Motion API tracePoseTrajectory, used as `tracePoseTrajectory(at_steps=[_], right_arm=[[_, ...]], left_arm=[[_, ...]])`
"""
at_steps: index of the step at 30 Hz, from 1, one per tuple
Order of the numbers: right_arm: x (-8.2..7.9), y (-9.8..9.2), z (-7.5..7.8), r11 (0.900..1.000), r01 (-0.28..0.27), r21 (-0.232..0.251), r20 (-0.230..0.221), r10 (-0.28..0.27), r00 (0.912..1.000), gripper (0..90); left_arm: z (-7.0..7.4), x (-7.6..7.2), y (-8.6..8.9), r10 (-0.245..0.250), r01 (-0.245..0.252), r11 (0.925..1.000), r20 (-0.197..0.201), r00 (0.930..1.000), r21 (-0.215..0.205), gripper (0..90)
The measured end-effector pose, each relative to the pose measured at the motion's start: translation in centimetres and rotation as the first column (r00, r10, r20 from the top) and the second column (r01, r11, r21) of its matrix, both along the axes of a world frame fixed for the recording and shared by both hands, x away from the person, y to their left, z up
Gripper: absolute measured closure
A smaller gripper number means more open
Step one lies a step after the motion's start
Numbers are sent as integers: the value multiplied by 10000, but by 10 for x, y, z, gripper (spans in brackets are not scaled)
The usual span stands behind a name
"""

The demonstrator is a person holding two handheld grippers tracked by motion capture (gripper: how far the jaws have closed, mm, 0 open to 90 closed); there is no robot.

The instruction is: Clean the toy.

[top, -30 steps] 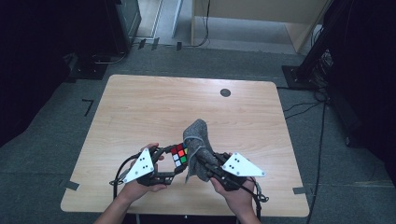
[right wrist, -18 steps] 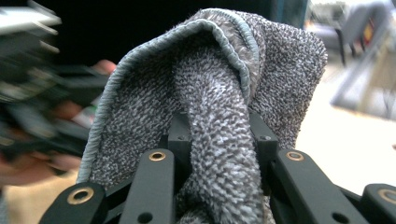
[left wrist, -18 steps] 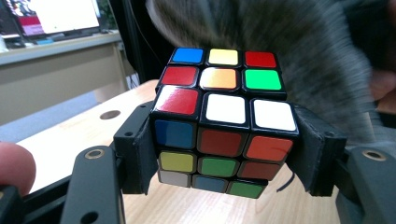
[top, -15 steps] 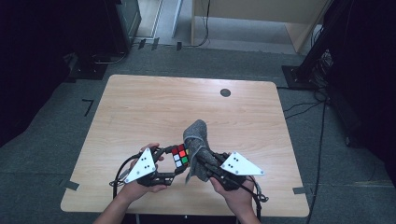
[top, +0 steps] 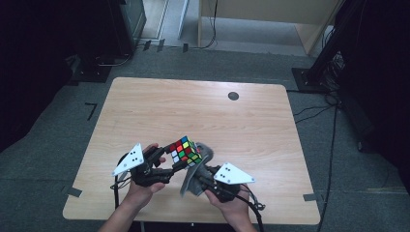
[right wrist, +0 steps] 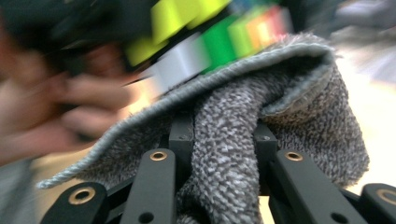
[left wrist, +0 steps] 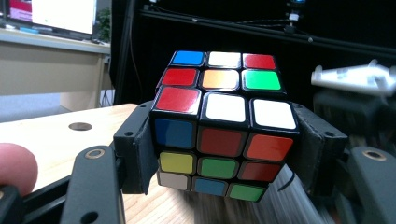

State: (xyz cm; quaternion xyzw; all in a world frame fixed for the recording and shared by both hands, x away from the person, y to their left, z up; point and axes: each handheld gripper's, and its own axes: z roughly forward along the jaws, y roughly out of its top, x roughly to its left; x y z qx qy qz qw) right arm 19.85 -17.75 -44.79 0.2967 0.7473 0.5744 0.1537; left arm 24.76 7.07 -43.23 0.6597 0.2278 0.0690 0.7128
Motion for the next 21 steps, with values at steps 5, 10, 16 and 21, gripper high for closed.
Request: tracePoseTrajectory(at_steps=[5,10,16,21], right_arm=[[6,-2,-3,9971,621,-430,-295,-634,9976,710],[7,-23,6,9864,1430,815,-212,-1418,9897,707],[0,16,-13,9962,-468,-740,-574,426,9974,701],[18,-10,-21,9858,1270,-1101,-595,-1340,9892,638]], left_arm=[[2,1,4,280,-280,9996,-15,9996,-15,341],[-3,1,-2,257,-256,9997,-211,9994,51,341],[-3,2,-3,268,-265,9996,-392,9989,79,340],[-2,7,3,566,-583,9982,-882,9945,-163,340]])
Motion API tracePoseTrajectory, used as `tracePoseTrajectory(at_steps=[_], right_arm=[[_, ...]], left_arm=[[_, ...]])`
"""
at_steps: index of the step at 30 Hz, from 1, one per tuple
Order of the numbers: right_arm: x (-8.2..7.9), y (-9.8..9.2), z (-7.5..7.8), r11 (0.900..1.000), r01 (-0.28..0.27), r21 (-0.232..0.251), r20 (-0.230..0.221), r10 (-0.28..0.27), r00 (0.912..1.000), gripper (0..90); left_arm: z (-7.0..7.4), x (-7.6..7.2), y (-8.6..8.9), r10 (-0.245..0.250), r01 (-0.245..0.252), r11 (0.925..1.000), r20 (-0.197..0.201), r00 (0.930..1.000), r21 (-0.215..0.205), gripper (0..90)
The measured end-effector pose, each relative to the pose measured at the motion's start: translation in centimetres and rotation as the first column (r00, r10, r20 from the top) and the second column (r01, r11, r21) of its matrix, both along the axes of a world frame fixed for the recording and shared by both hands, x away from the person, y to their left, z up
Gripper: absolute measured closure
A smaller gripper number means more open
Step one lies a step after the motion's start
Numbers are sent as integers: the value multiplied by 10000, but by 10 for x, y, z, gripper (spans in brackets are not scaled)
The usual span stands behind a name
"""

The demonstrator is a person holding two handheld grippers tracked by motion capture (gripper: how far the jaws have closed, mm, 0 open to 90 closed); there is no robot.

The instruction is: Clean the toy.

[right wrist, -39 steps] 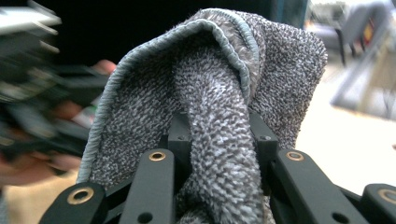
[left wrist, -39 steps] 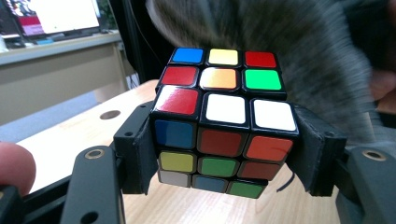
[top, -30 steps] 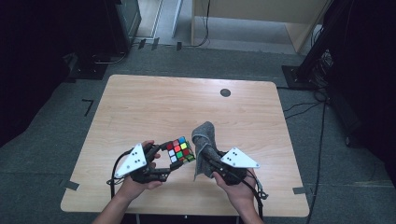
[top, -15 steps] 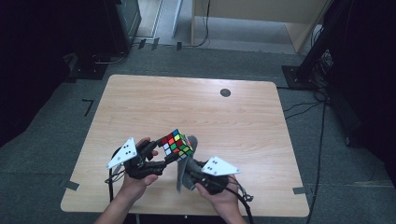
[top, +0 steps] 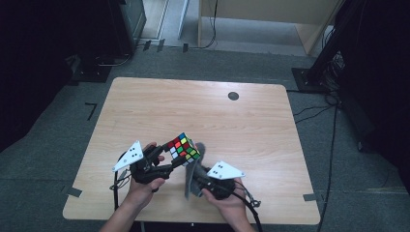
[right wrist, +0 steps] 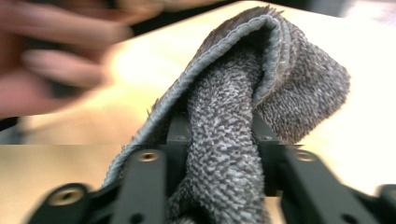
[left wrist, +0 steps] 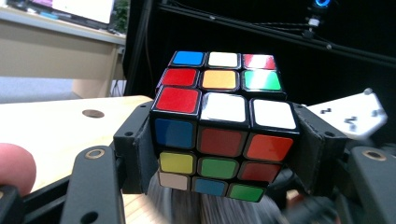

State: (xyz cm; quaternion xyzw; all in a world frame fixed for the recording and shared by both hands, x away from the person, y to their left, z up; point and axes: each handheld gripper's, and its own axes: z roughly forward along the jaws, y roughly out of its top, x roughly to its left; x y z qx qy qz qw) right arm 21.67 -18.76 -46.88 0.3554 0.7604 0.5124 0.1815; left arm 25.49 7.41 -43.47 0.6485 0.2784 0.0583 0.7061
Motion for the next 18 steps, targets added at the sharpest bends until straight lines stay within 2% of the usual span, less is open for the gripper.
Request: tracePoseTrajectory(at_steps=[3,5,7,9,11,16,18], right_arm=[[8,-21,0,9950,906,-426,788,-871,9931,439],[8,-29,4,9927,1173,-296,1370,-1122,9842,368],[5,-27,9,9959,897,-143,1828,-856,9794,308],[-3,-16,10,9982,506,-316,2443,-414,9688,255],[-8,-6,11,9992,226,-322,2776,-127,9606,208],[-18,7,15,9999,104,-84,3374,-70,9413,167],[-20,10,17,9995,193,-247,3637,-90,9315,181]], left_arm=[[1,3,4,150,-150,9999,-245,9996,-23,340],[1,5,5,252,-257,9996,-472,9986,-104,340],[1,6,4,362,-376,9992,-756,9965,-167,340],[0,5,1,418,-419,9991,-959,9945,5,340],[0,3,-5,352,-337,9993,-1067,9937,165,340],[2,-4,-21,67,-10,9992,-1382,9904,407,340],[2,-7,-27,-161,229,9988,-1514,9883,432,340]])
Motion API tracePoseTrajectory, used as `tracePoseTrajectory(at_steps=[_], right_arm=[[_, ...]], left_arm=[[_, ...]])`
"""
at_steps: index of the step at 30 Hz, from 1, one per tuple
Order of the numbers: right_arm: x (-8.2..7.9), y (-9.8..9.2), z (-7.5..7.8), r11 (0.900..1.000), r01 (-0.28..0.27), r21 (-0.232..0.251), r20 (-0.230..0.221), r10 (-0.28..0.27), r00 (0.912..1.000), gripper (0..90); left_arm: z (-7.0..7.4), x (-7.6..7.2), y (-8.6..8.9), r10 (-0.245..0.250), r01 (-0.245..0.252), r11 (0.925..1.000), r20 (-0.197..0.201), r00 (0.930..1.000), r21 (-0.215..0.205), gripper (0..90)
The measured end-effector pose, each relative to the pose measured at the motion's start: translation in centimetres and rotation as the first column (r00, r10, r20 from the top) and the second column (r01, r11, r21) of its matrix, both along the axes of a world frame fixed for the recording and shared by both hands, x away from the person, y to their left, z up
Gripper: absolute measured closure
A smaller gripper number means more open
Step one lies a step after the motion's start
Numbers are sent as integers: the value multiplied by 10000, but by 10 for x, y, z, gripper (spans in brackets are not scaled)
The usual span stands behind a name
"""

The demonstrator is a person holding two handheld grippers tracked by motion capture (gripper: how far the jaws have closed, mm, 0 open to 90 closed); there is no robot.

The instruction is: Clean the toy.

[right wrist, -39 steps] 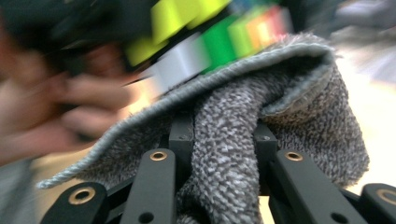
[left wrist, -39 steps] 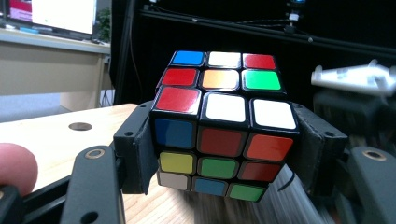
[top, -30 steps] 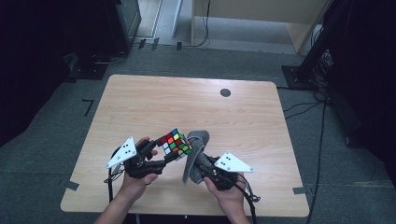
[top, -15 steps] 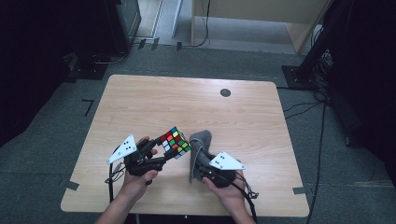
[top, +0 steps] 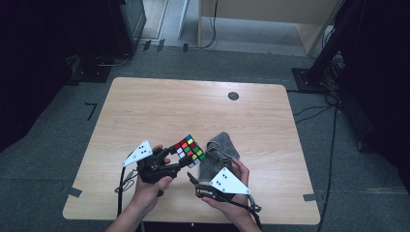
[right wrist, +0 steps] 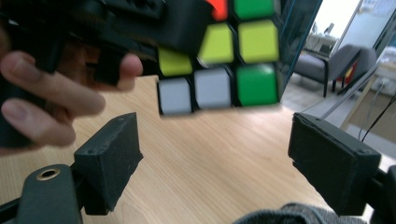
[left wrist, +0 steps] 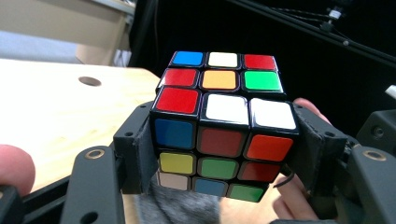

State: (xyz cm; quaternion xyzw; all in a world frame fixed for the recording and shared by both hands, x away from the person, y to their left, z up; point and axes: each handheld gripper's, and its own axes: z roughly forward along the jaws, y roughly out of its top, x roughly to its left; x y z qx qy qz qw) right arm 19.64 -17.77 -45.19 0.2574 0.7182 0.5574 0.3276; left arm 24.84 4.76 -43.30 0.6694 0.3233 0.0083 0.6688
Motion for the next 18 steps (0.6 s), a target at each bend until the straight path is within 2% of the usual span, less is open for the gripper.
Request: tracePoseTrajectory(at_steps=[4,6,7,10,13,15,16,18], right_arm=[[-3,5,-3,9966,630,-529,513,-603,9969,213],[-6,6,-3,9946,894,-526,869,-846,9926,299],[-7,6,-2,9927,1061,-567,1000,-1001,9899,305],[-7,3,-2,9925,1068,-601,1001,-1004,9899,342],[-6,3,-1,9925,1019,-679,829,-962,9919,343],[-4,-1,-1,9928,1051,-580,595,-1017,9930,343],[-2,-4,0,9923,1114,-544,466,-1090,9930,343],[3,-13,1,9940,1055,-284,55,-1053,9944,342]], left_arm=[[0,-4,-9,-339,342,9993,-205,9992,148,339],[0,-6,-12,-454,458,9987,-210,9987,232,338],[0,-5,-12,-478,483,9986,-221,9986,212,338],[-1,-2,-10,-614,618,9980,-280,9977,136,335],[1,-1,-6,-299,282,9983,333,9990,506,255],[3,2,1,-232,207,9984,486,9985,518,177],[4,3,5,-177,146,9988,657,9977,472,165],[3,5,11,51,-180,9949,1282,9917,994,151]])
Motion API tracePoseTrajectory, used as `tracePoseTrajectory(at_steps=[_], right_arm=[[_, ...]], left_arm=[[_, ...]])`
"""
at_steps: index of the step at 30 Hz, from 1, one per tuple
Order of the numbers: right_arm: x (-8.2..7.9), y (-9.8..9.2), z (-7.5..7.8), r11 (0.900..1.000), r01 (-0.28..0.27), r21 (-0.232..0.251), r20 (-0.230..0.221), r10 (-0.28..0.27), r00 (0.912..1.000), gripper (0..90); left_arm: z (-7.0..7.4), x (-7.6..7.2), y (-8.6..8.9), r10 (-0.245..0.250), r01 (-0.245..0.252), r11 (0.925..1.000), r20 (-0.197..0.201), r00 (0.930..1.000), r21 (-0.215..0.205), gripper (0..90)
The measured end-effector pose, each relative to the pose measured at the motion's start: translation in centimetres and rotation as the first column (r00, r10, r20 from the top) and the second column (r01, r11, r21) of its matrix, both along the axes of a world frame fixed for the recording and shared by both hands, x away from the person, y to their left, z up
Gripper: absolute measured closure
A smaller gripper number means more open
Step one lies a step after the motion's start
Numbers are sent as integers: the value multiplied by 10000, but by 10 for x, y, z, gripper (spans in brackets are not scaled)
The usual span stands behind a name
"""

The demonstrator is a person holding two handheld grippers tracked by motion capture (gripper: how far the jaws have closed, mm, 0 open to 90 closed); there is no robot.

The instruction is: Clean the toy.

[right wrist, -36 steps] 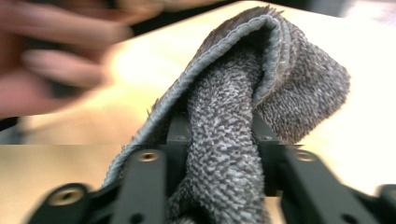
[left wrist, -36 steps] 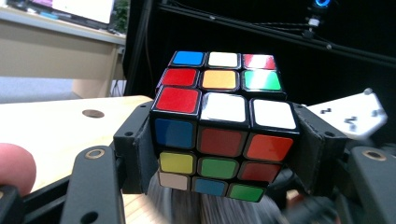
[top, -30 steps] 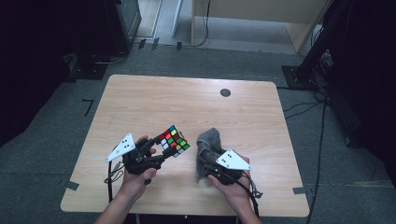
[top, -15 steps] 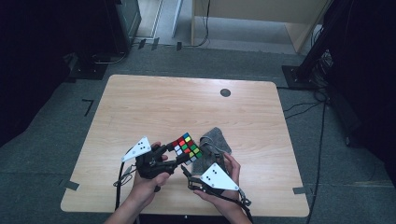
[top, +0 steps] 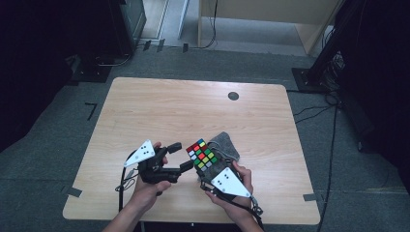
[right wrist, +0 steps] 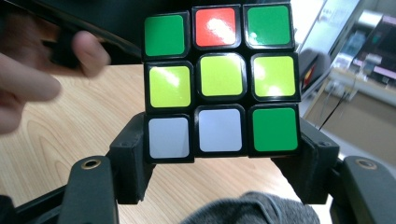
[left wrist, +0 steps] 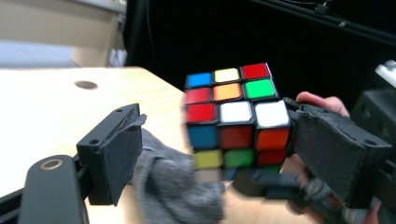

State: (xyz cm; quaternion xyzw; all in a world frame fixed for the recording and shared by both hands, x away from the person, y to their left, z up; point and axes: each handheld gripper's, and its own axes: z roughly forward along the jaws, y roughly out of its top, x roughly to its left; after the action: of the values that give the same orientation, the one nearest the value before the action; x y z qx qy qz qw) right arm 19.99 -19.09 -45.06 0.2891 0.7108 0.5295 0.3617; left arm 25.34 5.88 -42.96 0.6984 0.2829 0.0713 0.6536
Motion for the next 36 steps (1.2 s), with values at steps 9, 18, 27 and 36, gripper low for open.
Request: tracePoseTrajectory(at_steps=[9,18,27,36], right_arm=[[16,-26,14,9869,-483,1538,-2356,841,9682,342],[18,-12,13,9717,-975,2153,-3994,1787,8992,341],[21,1,3,9593,-1388,2459,-5101,2498,8230,337],[26,-32,17,9340,-1121,3392,-3813,2454,8913,191]], left_arm=[[-24,-9,-11,-42,-1136,9298,3186,9479,3502,143],[-34,-23,-26,-702,-1748,8683,4638,8831,4642,148],[-41,-33,-34,-1415,-1915,8336,5354,8327,5181,313],[-36,-17,-19,-631,-1490,8775,4179,9063,4558,342]])
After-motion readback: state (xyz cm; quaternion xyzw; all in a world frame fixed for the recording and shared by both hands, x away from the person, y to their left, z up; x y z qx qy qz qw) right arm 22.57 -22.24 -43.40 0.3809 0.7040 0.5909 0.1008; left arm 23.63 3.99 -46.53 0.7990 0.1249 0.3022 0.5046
